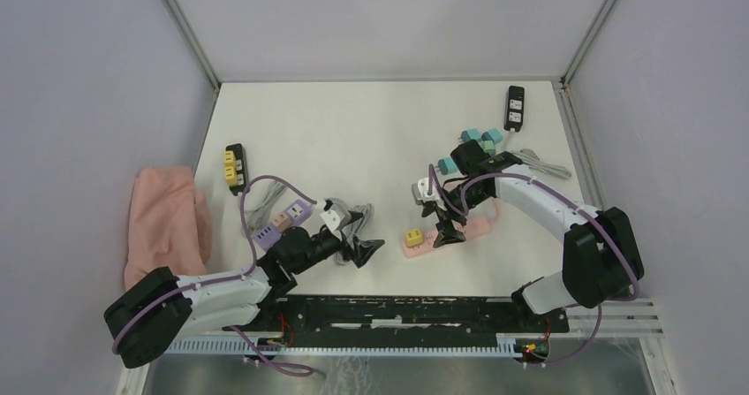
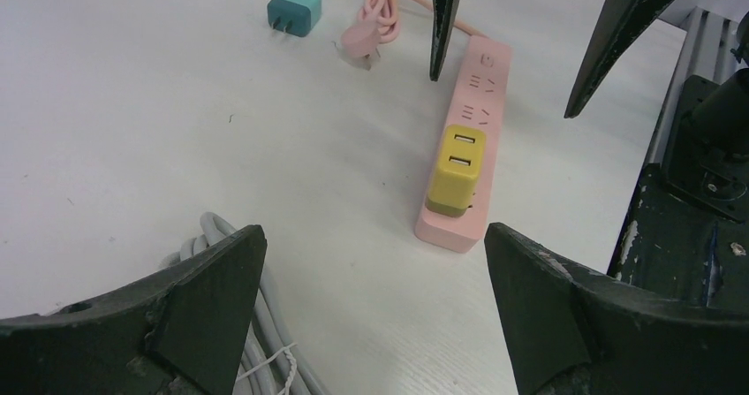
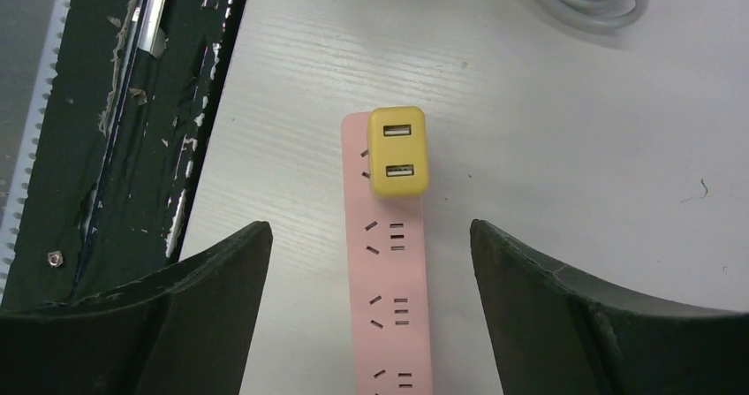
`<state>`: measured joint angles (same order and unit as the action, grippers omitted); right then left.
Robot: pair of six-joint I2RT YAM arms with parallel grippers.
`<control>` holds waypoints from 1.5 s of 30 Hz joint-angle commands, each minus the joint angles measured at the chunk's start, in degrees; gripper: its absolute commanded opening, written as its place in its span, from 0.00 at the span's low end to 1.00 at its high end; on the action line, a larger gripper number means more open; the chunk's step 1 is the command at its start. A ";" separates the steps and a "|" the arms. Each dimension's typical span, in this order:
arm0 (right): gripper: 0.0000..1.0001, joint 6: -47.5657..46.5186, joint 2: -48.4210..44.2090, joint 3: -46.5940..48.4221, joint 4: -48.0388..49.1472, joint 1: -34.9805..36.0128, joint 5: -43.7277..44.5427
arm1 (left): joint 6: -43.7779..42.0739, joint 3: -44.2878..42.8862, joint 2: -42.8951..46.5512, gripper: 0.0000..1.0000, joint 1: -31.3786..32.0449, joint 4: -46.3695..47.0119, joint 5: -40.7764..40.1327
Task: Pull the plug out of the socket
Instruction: Remove the plug from the socket.
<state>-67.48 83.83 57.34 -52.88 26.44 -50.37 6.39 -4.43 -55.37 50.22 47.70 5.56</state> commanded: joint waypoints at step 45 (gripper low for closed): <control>0.81 13.35 5.41 0.50 15.04 13.74 16.45 | 1.52 1.00 -4.69 1.00 -0.50 7.07 -1.10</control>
<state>-57.58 88.07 57.32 -42.11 38.22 -37.52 6.52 -3.68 -59.66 49.95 51.09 4.95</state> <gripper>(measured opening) 0.849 0.994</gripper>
